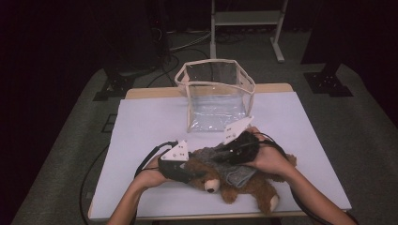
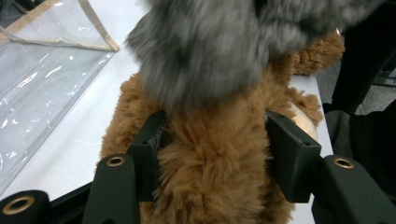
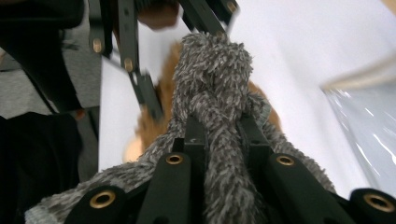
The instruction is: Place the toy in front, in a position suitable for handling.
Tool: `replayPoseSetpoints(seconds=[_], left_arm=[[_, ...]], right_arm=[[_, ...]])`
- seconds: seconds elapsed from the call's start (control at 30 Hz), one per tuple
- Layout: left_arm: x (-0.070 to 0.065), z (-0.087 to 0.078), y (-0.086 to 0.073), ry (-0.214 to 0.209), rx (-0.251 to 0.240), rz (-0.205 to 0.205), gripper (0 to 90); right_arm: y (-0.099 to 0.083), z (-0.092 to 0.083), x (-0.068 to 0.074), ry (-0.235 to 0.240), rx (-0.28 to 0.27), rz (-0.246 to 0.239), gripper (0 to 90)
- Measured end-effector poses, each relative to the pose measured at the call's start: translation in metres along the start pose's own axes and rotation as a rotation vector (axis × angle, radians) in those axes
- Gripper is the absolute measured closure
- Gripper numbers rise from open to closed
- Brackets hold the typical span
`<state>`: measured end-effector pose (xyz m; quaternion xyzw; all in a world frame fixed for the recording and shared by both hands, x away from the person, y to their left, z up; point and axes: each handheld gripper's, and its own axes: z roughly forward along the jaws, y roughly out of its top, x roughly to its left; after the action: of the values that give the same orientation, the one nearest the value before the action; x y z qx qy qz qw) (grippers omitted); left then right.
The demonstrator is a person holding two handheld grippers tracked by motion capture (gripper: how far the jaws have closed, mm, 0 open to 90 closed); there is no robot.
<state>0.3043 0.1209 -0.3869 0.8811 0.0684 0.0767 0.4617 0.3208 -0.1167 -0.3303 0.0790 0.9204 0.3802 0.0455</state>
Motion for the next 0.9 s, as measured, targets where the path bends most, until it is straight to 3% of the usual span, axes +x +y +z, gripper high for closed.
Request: replayPoseSetpoints(seconds=[0.1, 0.2, 0.3, 0.47, 0.6, 0.73, 0.9], left_arm=[[-0.001, -0.002, -0.003, -0.002, 0.01, 0.002, 44.1], [-0.001, -0.002, -0.005, -0.003, 0.0, -0.009, 44.2], [-0.001, -0.002, -0.004, -0.001, 0.002, -0.006, 44.2], [-0.001, -0.003, -0.004, -0.006, 0.01, -0.01, 44.3], [0.0, -0.004, -0.005, -0.008, 0.012, -0.023, 43.8], [0.002, -0.006, 0.003, -0.006, 0.014, -0.026, 36.9], [0.003, -0.005, 0.019, -0.028, 0.042, -0.015, 34.8]], right_arm=[[0.007, 0.013, 0.001, 0.018, 0.007, -0.018, 76.5], [0.002, 0.01, -0.002, 0.021, 0.018, 0.003, 76.4], [-0.015, -0.004, -0.008, -0.008, 0.037, 0.026, 76.3], [-0.05, -0.041, -0.016, -0.05, -0.013, 0.11, 76.3], [-0.075, -0.063, -0.019, -0.092, -0.008, 0.157, 76.2], [-0.09, -0.061, -0.015, -0.068, -0.014, 0.197, 76.3], [-0.082, -0.053, -0.009, -0.066, -0.017, 0.151, 76.3]])
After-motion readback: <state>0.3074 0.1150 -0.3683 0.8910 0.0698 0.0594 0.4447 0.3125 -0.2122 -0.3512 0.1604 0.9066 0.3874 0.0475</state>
